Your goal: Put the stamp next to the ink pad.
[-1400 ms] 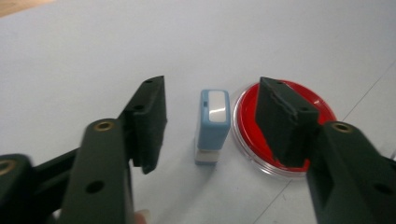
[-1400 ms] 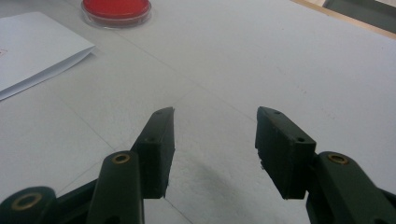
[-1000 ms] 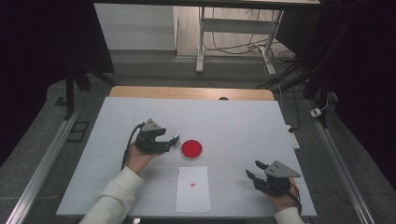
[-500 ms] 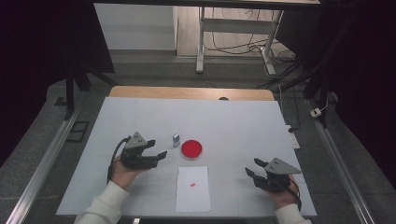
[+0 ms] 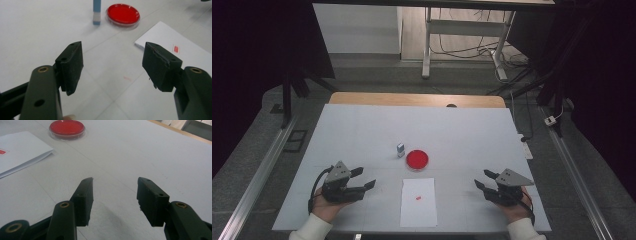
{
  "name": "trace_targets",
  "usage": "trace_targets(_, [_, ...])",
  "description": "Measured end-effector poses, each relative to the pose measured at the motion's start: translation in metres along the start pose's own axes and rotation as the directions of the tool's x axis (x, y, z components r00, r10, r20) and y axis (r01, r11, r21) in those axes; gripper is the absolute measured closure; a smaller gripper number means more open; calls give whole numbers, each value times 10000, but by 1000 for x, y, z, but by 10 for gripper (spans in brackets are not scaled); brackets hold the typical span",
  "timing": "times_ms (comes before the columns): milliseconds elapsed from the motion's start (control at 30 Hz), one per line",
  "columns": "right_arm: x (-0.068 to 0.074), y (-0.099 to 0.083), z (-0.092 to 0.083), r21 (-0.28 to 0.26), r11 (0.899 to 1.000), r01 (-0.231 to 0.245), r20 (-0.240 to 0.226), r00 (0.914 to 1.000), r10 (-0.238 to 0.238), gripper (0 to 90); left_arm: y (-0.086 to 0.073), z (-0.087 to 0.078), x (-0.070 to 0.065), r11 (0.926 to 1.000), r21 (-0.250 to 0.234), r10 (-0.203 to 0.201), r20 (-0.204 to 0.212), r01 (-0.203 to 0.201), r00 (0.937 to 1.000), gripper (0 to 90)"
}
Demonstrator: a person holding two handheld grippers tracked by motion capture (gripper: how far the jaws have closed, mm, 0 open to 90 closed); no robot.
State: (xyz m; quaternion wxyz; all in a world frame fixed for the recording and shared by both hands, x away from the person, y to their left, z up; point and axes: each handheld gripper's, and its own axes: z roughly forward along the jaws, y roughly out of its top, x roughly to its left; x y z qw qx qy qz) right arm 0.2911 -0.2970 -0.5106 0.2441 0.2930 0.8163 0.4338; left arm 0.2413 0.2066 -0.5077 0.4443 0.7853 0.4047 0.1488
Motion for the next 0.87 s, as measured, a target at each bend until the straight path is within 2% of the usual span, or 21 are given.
trace_targets(200, [-1,-1,0,52,10000,68,9,10000,-68,466,-11,-7,3,9999,98,-135,-74,135,9999,336])
trace_targets(867, [0,0,0,3,9999,116,33,9999,-116,461,-11,-4,1,9996,283,-10,56,9,10000,336])
